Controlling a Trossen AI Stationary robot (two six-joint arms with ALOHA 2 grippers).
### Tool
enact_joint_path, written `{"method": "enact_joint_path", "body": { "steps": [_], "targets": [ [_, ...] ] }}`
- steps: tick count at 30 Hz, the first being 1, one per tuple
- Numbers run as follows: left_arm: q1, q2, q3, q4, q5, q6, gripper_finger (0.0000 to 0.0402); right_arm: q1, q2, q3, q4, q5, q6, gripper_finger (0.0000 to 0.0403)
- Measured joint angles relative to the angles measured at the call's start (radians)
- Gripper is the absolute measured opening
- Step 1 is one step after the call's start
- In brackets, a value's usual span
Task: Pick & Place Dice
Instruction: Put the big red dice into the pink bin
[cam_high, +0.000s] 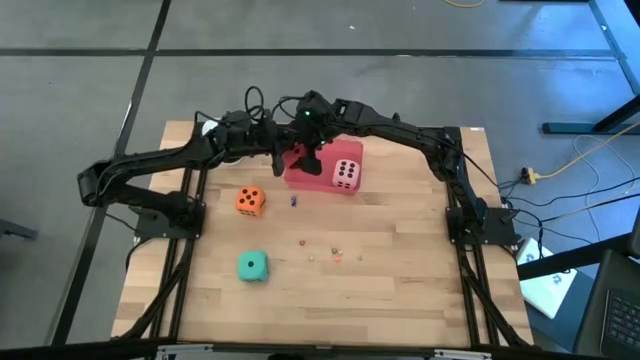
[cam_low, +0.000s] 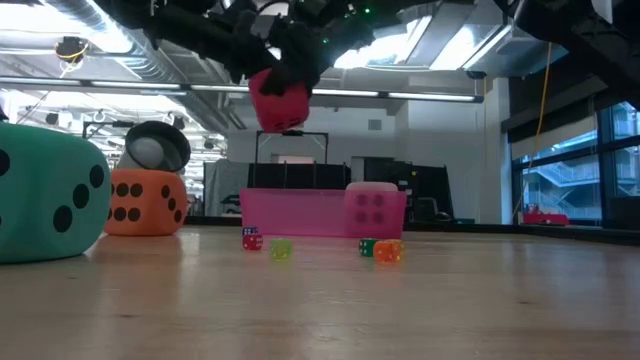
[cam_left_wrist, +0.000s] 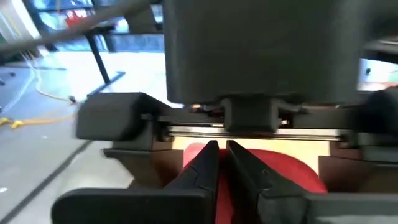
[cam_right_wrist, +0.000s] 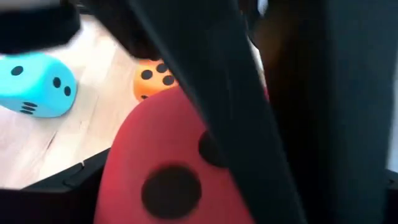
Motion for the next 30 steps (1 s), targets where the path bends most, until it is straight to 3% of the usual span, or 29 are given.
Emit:
{"method": "enact_joint_path", "body": {
  "steps": [8,30],
  "targets": [
    [0.011,0.124,0.004,0.004,0.072,-0.020,0.0027,0.002,0.005,-0.003,0.022,-0.002,0.003,0.0399],
    [0.062,0.284,0.003,0.027,0.194,-0.038,0.0025,-0.051,0.002,-0.003,0.004,0.020,-0.016,0.0399]
  ]
}}
